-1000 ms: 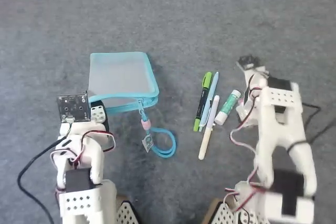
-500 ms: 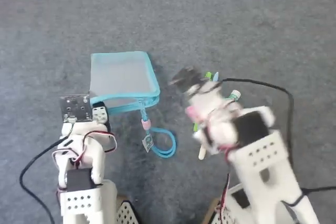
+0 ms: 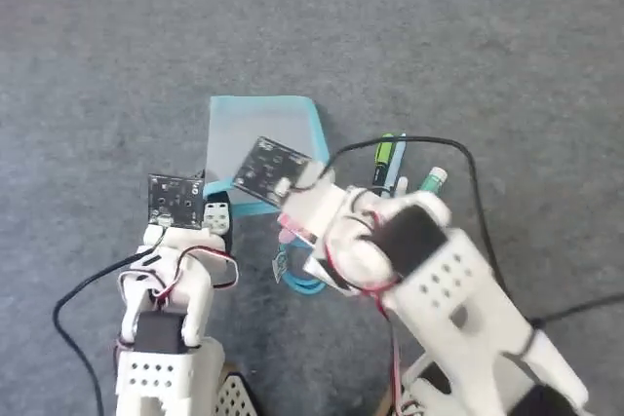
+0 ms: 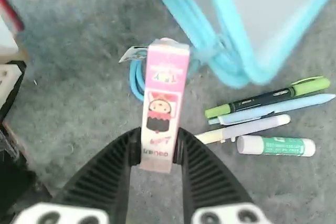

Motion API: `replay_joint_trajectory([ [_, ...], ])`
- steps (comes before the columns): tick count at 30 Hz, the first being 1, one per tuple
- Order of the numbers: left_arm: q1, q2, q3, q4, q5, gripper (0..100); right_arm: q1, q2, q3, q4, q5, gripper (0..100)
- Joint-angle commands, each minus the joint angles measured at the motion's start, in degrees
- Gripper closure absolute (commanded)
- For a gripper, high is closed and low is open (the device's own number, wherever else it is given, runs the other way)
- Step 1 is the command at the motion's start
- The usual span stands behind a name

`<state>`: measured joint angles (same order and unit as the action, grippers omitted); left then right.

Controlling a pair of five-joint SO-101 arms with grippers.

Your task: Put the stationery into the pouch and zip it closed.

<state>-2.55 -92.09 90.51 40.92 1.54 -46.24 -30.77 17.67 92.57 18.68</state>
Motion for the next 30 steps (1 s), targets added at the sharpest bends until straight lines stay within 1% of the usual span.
replay_joint_trajectory([
  [1,2.46,-0.97,-1.10,0.09,-0.88,99,-0.13,6.55,-5.19,-1.80,-1.05,99.1],
  [6,3.25,-0.97,-1.10,0.00,-0.88,99,0.04,13.76,-11.25,-1.45,-4.75,99.1],
  [11,3.34,-0.97,-1.10,-0.09,-0.88,99,0.13,18.68,-15.38,-1.36,-5.45,99.1],
  [16,3.43,-0.97,-1.10,-0.09,-0.88,99,3.21,21.85,-19.43,-1.36,-8.79,99.1],
  [20,5.10,-0.97,-1.01,0.00,-0.88,99,5.58,23.43,-22.51,-1.36,-9.05,99.1],
  [24,7.30,-0.97,-0.04,-0.26,-0.97,99,4.62,24.40,-25.93,-1.45,-9.41,99.1],
  [27,7.65,-0.97,0.04,-0.26,-2.81,99,3.65,24.57,-27.60,-2.07,-11.16,99.0],
  [30,7.65,-0.97,0.04,-0.26,-3.08,99,3.03,24.57,-27.96,-3.47,-11.16,99.0],
])
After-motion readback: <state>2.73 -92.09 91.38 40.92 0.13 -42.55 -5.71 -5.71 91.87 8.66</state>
